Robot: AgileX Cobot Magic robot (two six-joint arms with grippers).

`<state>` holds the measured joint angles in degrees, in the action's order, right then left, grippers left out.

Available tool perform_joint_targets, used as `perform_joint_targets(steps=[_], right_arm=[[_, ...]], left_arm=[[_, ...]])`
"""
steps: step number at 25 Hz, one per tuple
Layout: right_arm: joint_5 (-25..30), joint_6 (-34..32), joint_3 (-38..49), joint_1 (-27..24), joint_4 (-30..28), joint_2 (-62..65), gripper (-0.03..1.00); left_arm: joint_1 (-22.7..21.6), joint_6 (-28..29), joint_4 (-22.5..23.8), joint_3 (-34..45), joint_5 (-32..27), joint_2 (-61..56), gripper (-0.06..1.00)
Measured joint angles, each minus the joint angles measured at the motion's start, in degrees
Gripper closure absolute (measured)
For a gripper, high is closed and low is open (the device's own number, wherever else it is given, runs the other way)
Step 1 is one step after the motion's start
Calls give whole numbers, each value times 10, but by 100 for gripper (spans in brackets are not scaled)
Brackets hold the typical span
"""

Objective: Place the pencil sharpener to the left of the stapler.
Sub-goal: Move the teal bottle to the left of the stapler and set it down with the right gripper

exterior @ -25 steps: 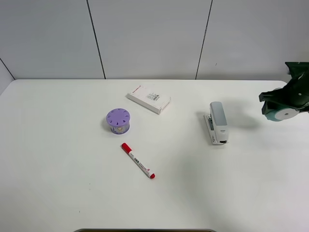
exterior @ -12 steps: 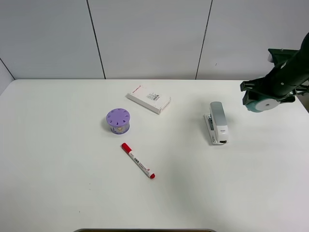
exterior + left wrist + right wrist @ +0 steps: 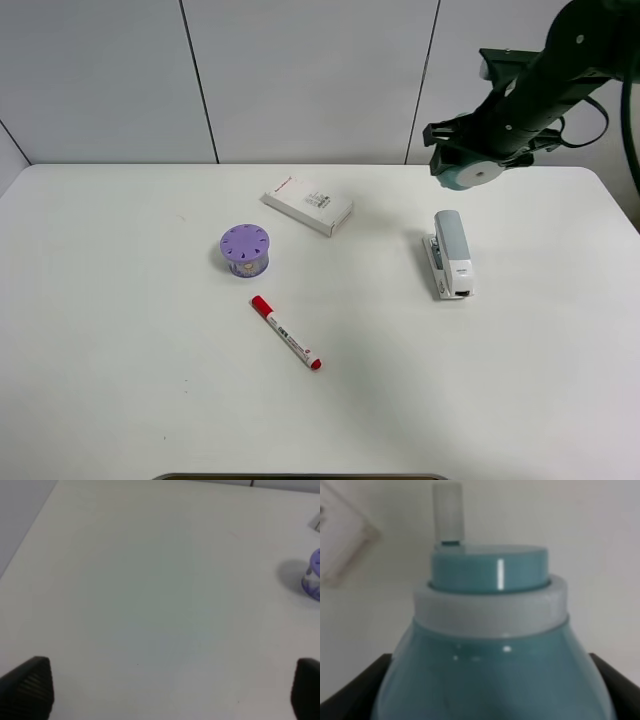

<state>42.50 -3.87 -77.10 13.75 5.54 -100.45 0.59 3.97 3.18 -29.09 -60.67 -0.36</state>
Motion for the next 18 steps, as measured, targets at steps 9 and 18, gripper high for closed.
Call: perform_joint_targets(steps=[9,18], right_arm=[[18,-31,-52,65,2,-71,29],[19,-88,-53,108,2,-115,29]], left_arm=[[0,0,0,0,0,0,-1],[0,0,0,0,0,0,-1]])
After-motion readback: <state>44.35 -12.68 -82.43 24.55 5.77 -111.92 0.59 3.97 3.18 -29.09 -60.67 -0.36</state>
